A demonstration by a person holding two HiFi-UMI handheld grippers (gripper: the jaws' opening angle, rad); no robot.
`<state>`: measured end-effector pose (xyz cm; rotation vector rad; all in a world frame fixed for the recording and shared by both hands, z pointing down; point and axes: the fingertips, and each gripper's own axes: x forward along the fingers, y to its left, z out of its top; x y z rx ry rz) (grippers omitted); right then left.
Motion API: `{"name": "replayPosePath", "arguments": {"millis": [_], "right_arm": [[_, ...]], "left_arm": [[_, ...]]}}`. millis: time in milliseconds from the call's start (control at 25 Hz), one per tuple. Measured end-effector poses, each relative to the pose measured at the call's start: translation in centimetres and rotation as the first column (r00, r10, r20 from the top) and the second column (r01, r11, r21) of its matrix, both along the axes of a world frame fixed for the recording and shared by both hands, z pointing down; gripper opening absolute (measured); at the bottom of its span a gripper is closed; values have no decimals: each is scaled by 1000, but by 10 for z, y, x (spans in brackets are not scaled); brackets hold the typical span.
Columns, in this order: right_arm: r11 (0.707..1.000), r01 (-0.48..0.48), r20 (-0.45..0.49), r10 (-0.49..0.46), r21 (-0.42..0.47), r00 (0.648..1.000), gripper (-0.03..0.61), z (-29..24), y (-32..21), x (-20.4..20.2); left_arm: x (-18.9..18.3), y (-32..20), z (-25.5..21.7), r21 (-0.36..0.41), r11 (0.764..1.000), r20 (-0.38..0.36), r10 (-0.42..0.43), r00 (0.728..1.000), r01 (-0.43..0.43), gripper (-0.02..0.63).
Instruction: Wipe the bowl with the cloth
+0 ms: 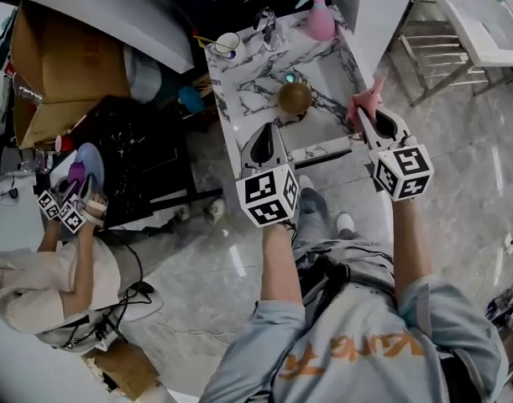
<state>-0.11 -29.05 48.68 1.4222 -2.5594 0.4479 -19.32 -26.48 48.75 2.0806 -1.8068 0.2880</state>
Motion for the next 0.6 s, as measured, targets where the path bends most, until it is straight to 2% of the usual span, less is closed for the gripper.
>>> {"name": "replayPosePath", "arguments": {"millis": [600], "right_arm": [[995, -27, -3, 27, -94, 1000, 49, 48, -55, -13]], "left_arm": [[-16, -66, 59, -160, 987, 22, 26, 999, -22, 23]]}}
